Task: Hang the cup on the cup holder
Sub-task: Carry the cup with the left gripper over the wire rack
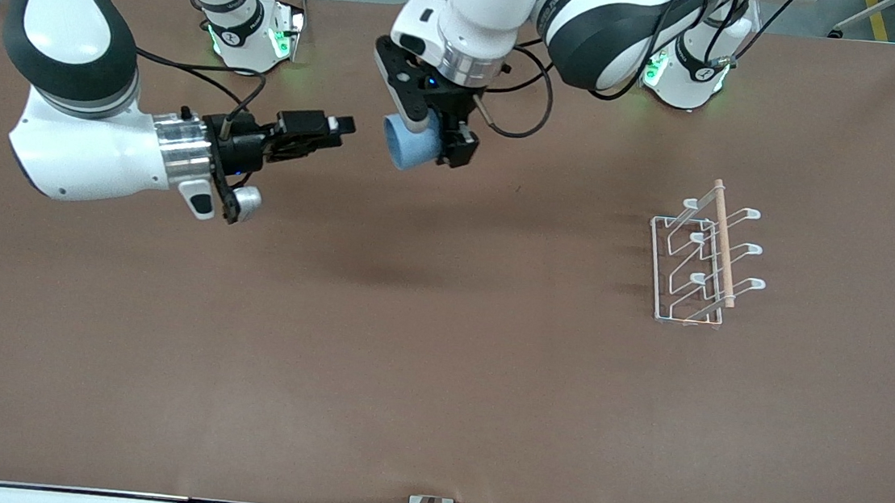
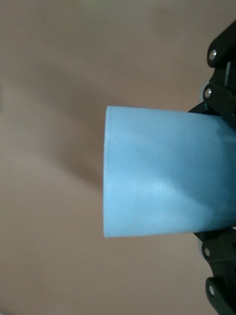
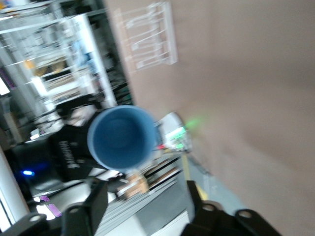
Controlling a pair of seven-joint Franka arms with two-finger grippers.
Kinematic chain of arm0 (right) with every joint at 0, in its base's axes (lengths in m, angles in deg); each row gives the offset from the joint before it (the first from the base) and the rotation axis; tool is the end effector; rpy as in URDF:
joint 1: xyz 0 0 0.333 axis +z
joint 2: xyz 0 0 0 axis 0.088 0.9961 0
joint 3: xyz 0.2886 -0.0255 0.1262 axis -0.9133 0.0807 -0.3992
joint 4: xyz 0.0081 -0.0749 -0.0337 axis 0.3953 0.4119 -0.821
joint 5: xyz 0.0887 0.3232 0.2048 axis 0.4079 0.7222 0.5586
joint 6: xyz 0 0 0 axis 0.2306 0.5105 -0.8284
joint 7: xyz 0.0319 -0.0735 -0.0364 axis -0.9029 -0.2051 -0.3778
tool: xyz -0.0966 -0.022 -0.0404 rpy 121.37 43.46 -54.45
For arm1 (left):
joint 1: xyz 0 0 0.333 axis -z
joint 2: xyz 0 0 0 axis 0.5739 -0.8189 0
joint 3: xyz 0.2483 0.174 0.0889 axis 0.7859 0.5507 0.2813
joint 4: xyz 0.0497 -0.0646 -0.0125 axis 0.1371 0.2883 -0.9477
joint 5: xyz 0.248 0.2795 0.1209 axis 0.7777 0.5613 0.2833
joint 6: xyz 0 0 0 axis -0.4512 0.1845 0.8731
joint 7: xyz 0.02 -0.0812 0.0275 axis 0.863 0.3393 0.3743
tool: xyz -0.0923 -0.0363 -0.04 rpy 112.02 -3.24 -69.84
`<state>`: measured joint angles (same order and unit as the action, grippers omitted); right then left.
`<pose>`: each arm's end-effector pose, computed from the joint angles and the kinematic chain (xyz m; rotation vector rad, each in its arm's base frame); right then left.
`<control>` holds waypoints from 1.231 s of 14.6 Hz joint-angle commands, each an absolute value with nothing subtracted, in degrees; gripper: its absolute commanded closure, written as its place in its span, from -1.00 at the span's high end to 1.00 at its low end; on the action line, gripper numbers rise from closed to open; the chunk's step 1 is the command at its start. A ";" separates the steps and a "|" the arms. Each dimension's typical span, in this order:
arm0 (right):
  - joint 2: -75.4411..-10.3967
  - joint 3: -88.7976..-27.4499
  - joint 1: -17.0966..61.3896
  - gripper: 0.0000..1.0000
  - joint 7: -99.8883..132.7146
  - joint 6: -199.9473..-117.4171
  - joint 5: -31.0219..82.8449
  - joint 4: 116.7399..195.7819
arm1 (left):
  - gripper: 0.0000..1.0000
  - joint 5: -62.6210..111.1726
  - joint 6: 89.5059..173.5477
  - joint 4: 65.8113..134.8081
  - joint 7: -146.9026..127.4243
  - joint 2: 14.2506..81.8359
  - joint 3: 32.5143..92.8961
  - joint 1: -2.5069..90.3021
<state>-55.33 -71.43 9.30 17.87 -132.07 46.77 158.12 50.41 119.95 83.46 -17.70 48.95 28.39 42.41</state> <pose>0.5559 0.2081 0.4792 -2.0928 -0.0800 0.5143 0.4346 -0.5021 0.5291 2.6171 -1.5432 0.1424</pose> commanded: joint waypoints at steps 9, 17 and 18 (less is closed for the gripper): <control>-59.70 -71.31 -0.57 1.00 19.07 -134.63 7.39 157.28 | -0.33 77.18 75.11 89.43 -37.10 50.73 28.30 33.27; -59.00 -71.48 -1.37 1.00 18.11 -128.23 -5.22 136.44 | -0.34 99.69 74.92 106.50 -37.20 45.72 28.73 30.90; -59.09 -71.48 -1.37 1.00 18.28 -127.97 -5.22 135.73 | -0.34 101.19 74.92 106.51 -37.20 44.93 28.82 29.94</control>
<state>-59.64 -70.65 -0.40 17.90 -128.90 -4.06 137.59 97.75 75.06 105.67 -36.47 45.27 29.08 31.70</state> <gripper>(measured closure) 0.000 0.269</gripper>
